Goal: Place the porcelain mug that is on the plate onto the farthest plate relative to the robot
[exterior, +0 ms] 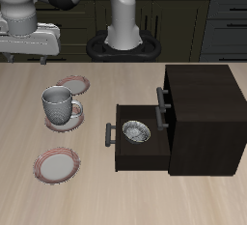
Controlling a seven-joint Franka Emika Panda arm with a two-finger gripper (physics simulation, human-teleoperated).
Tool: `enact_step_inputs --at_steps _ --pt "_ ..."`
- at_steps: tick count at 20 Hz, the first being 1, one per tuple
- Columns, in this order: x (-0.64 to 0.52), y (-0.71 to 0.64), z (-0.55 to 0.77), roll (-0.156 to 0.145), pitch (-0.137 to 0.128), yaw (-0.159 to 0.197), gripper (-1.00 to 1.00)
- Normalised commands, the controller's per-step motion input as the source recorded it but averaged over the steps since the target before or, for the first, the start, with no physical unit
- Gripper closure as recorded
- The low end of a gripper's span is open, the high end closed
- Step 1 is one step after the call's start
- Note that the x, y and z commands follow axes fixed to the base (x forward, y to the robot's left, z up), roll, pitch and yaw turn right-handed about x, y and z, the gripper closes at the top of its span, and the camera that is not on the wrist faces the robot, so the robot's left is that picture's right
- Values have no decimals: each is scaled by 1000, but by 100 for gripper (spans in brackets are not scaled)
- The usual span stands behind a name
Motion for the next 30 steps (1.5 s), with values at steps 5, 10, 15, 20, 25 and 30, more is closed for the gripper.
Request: enact_step_inputs --at_steps 5,10,15,20,25,30 --pt "-67 -64 -266 -7 -34 5 -100" --pt "-56 17 -378 -22 -24 -14 -100" --pt "-61 125 -307 -2 -29 22 -100" --pt "-55 134 -337 -17 -34 1 -100" --pt "-72 122 -215 -8 -56 53 -100" --pt "-59 132 -222 -1 -21 23 -100"
